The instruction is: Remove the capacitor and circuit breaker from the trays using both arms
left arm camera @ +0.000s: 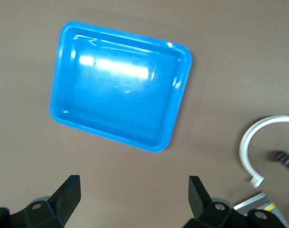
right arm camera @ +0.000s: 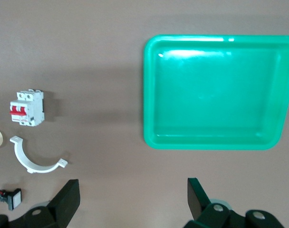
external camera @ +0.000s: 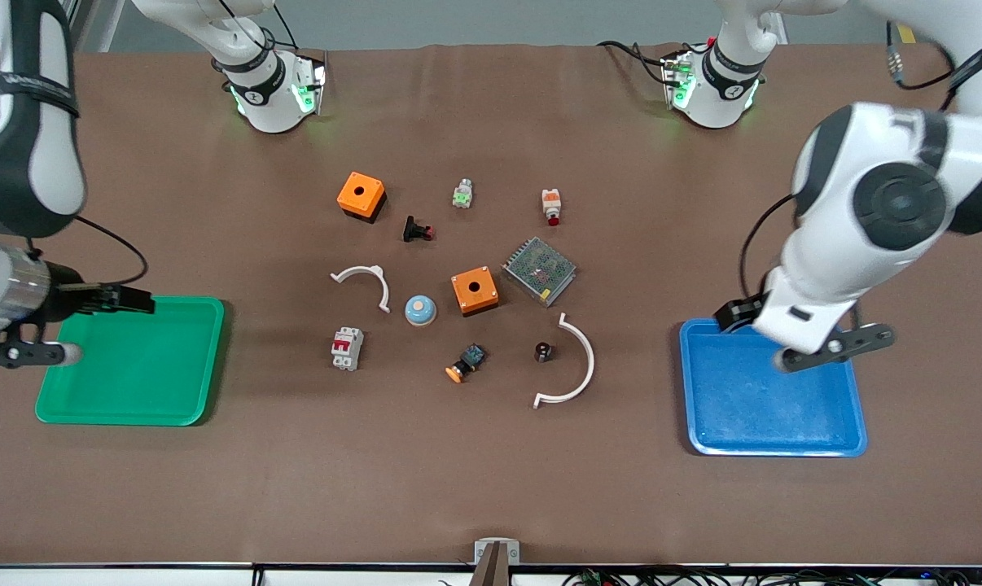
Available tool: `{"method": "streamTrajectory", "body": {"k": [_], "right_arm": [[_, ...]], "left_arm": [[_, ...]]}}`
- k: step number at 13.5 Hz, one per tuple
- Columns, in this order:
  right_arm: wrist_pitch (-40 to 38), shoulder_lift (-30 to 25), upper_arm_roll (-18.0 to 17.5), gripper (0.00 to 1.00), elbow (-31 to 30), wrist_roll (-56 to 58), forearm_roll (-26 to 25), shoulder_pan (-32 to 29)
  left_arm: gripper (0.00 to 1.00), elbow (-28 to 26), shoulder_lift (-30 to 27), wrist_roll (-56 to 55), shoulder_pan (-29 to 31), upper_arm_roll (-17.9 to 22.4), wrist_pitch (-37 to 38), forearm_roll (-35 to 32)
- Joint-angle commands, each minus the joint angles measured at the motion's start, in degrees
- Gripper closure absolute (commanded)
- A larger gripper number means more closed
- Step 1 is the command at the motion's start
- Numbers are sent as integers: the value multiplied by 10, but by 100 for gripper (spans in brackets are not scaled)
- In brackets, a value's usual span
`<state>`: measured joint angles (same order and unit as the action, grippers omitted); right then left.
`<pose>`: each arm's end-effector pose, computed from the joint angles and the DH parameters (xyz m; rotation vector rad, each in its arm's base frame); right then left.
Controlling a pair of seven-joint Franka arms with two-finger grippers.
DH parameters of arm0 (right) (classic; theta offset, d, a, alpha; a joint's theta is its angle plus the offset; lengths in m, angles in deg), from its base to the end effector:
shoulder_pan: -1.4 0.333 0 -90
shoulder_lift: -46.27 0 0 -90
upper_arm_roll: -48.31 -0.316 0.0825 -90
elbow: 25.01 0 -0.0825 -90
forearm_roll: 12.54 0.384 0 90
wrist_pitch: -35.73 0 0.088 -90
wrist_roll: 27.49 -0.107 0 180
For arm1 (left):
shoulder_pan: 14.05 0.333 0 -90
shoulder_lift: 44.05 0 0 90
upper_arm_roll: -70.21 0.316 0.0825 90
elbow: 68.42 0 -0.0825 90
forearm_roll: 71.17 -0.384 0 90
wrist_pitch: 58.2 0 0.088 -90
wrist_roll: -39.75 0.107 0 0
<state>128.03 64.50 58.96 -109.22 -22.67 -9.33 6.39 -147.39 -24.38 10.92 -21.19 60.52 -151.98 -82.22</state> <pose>0.6358 -0.0424 0.4872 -3.1172 0.0274 0.2672 0.6363 -0.1547 0.5160 -2.9718 -0.2928 0.0321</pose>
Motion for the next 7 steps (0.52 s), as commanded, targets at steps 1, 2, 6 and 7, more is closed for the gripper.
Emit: {"method": "streamTrajectory", "body": {"k": [1,2,6,7], "right_arm": [[-29,-10,-6,0,18,-2,-9,-15],[-33,-7,-7,0,36,0,-9,-16],[-36,-4,-9,0,57,4,-7,-23],[-39,-11,-10,0,55,3,-7,-19]], "left_arm": [[0,-29,-61,74,41,-9,22,0],[0,-38,-83,92,56,-10,22,2],[0,-65,-145,125,95,-9,25,44],[0,-70,-155,140,107,-10,26,49]]}}
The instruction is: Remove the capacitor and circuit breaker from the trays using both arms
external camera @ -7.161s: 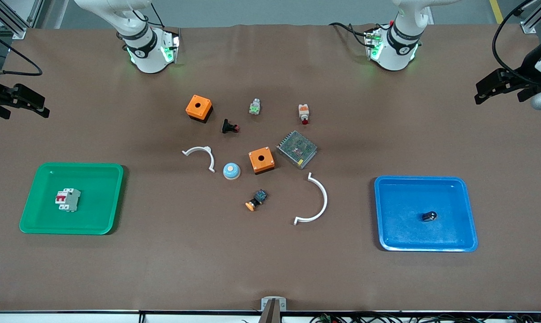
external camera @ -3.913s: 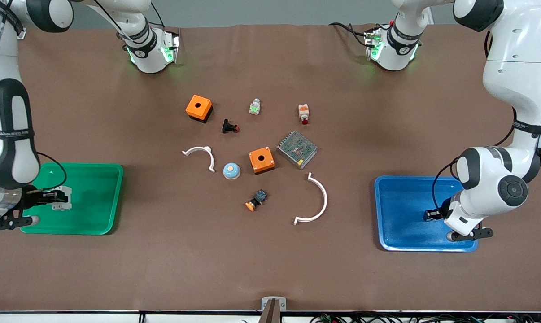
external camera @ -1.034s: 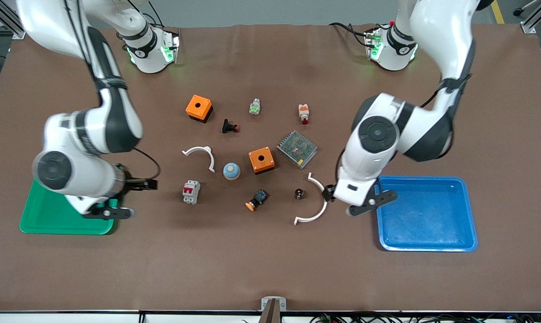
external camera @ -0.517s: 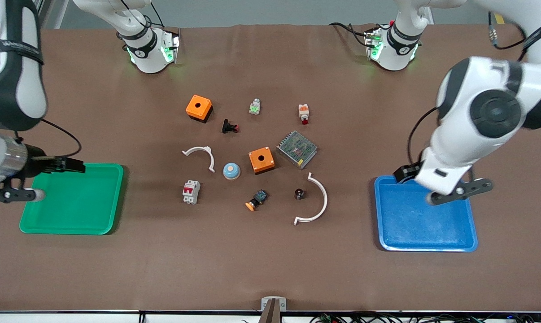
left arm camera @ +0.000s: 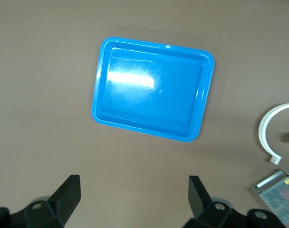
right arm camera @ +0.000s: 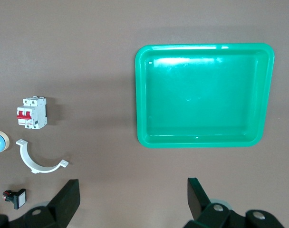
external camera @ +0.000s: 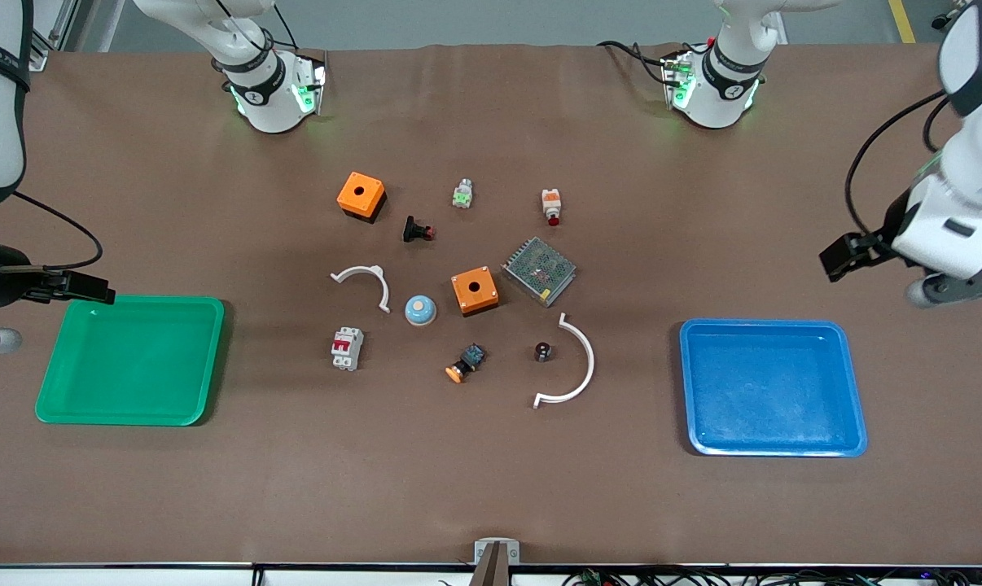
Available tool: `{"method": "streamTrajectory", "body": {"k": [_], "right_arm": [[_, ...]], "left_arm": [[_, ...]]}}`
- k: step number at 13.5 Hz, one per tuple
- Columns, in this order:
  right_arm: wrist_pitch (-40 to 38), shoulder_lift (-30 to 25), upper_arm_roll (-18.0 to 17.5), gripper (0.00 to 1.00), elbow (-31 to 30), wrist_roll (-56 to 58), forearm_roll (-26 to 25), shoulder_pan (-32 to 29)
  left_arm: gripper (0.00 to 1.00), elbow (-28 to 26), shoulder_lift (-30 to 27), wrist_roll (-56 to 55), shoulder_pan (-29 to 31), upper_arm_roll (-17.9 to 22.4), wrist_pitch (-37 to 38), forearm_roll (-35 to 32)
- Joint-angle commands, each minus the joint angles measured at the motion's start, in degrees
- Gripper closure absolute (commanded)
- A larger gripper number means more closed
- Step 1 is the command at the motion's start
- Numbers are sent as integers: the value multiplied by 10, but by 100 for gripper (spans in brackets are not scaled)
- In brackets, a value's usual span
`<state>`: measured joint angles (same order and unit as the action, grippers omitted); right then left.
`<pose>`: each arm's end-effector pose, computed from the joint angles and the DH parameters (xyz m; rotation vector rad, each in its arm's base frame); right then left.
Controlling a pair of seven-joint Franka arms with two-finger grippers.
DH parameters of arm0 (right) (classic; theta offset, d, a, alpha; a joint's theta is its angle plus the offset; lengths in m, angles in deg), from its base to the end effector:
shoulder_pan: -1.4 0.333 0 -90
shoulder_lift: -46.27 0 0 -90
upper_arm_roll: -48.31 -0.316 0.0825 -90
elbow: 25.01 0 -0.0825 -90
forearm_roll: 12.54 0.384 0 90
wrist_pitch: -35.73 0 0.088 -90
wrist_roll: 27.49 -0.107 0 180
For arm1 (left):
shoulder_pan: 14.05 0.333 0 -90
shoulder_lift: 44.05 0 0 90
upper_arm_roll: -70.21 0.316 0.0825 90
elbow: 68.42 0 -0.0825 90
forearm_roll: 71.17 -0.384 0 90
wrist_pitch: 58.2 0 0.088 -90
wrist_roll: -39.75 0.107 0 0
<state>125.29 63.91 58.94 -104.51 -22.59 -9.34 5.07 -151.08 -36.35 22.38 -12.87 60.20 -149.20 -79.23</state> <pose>0.6357 -0.0550 0.5283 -3.1223 0.0533 0.1978 0.5935 -0.0697 0.6110 -3.0212 -0.2258 -0.0597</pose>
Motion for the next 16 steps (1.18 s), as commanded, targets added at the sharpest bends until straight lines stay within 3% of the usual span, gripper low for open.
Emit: {"method": "streamTrajectory", "body": {"k": [1,2,5,9,16], "right_arm": [[-35,-16,-9,0,5,-5,-7,-7],[-67,-22,-9,0,3,-3,0,-10],[-67,-67,-9,0,-31,-1,-7,-10],[-20,-145,-11,0,-111,1,-32,-9],[-26,-193,-8,0,-128,5,-38,-20]], "left_arm": [[0,-40,-46,40,33,-7,-1,20],[0,-43,-52,46,36,-6,-1,25],[0,-50,-67,47,30,-1,2,27],[0,-80,-101,52,26,1,4,28],[0,-97,-122,65,3,25,16,67]]}}
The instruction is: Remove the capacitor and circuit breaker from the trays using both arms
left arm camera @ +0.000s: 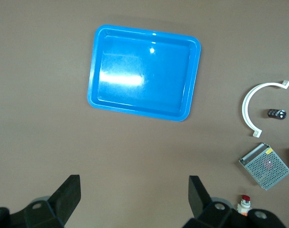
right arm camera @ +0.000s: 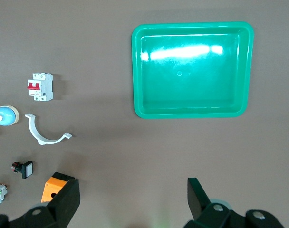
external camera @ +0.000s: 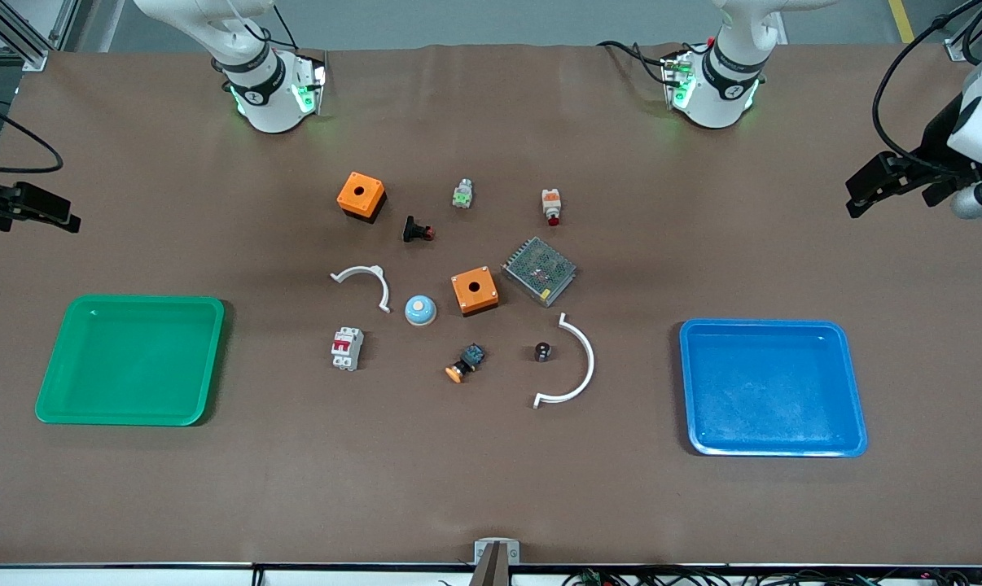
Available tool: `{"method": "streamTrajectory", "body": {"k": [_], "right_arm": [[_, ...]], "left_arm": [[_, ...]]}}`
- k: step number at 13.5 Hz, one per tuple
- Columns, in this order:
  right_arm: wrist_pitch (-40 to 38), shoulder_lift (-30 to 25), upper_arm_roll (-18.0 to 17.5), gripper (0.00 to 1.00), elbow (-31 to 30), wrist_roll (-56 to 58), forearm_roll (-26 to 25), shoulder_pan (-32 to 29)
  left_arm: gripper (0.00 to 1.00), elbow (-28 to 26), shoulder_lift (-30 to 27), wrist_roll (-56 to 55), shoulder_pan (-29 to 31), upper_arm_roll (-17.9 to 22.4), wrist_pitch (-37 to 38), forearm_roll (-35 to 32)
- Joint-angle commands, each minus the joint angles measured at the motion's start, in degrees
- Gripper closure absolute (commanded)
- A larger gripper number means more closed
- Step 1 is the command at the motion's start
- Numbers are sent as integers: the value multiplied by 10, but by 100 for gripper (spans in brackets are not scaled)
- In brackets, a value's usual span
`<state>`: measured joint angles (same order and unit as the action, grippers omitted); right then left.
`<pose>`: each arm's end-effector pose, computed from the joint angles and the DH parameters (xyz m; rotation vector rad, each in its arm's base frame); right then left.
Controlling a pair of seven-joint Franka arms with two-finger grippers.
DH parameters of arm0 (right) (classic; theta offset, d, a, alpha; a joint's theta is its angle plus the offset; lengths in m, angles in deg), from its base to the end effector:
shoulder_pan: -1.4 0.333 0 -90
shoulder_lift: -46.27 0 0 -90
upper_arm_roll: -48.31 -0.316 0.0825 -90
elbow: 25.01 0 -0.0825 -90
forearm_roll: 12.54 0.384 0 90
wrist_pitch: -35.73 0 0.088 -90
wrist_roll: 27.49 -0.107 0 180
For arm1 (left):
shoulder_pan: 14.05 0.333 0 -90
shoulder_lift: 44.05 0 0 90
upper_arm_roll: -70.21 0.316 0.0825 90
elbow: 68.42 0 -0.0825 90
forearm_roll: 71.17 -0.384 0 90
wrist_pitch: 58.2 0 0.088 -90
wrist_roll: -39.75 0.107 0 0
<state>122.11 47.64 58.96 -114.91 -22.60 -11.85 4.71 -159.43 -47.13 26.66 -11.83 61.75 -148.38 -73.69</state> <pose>0.5500 -0.0682 0.6070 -3.1215 0.0666 0.1306 0.5355 -0.0562 0.6456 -3.0905 -0.1862 -0.0725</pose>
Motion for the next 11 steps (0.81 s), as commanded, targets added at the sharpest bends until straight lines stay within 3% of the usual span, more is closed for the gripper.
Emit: {"method": "streamTrajectory", "body": {"k": [1,4,11], "right_arm": [[6,-30,-8,0,-26,5,-13,-20],[11,-30,-9,0,-27,6,-13,-21],[13,-30,-9,0,-27,48,-13,-47]], "left_arm": [[0,-13,-10,43,-5,10,8,13],[0,-13,-7,92,15,10,11,42],[0,-10,-14,75,13,3,30,40]]}}
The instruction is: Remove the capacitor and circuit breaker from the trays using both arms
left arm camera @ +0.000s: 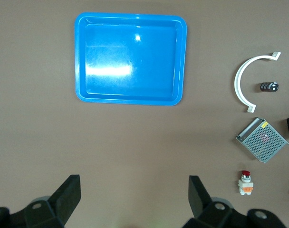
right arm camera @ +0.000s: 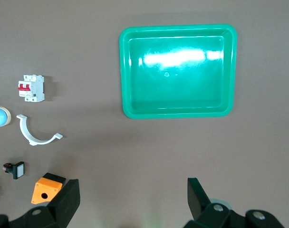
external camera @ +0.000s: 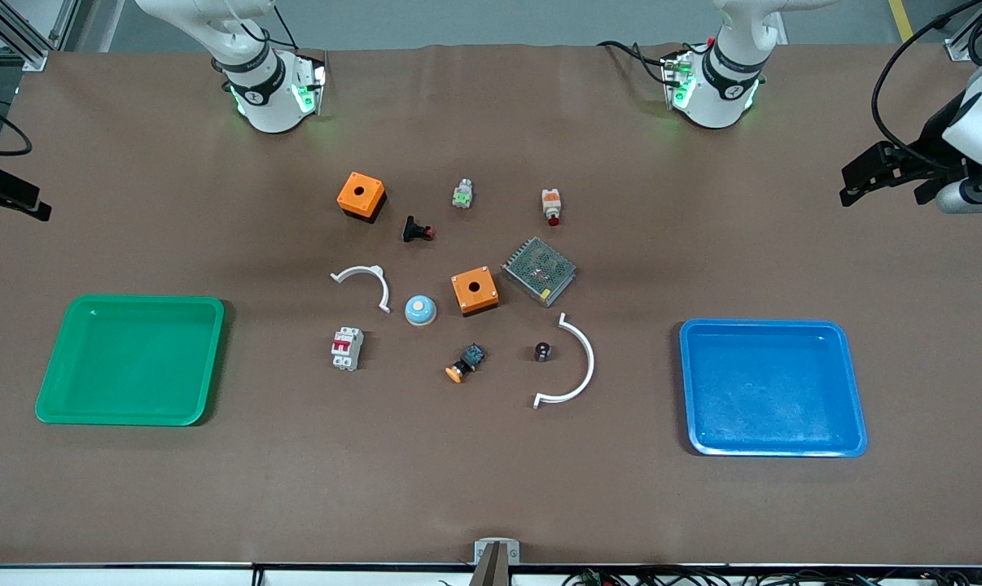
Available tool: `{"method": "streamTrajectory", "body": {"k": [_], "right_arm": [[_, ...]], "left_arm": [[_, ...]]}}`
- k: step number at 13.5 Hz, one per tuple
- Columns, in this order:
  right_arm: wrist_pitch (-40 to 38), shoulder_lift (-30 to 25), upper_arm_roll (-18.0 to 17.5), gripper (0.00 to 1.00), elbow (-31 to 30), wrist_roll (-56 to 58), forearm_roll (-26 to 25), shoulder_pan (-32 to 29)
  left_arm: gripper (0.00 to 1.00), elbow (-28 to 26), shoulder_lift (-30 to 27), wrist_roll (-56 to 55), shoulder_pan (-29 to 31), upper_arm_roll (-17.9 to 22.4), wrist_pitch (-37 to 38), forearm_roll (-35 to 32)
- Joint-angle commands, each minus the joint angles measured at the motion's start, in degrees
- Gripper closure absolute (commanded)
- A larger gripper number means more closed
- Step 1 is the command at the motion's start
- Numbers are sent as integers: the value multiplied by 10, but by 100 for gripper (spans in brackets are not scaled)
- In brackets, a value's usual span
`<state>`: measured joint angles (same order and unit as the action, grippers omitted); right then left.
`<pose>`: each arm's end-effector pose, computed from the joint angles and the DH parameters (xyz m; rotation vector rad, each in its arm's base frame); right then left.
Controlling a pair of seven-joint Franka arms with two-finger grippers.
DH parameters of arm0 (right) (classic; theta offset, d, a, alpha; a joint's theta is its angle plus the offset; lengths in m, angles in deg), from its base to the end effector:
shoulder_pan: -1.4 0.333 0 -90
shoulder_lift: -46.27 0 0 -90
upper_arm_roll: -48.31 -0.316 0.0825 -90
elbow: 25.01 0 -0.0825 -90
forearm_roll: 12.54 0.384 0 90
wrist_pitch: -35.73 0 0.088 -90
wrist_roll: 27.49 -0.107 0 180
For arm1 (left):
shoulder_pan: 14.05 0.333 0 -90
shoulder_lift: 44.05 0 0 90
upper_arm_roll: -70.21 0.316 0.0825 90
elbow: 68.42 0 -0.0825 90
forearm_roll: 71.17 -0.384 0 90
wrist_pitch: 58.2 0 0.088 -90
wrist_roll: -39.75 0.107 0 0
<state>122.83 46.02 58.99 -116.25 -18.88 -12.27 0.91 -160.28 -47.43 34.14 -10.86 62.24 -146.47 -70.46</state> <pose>0.5367 -0.1057 0.6124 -3.1220 0.0696 0.1031 0.5310 -0.0481 0.6383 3.1377 0.0226 -0.0072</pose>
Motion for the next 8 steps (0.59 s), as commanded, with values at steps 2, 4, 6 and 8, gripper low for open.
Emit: {"method": "streamTrajectory", "body": {"k": [2,4,6,8], "right_arm": [[7,-13,-9,0,-14,10,-9,-8],[7,-14,-9,0,-13,10,-9,-9],[7,-14,-10,0,-13,10,-9,-9],[8,-15,-12,0,-13,10,-9,-7]], "left_arm": [[0,-1,-14,0,4,-2,19,6],[0,2,-15,1,4,0,19,7],[0,4,-15,2,4,1,19,7],[0,8,-12,14,7,4,19,5]]}}
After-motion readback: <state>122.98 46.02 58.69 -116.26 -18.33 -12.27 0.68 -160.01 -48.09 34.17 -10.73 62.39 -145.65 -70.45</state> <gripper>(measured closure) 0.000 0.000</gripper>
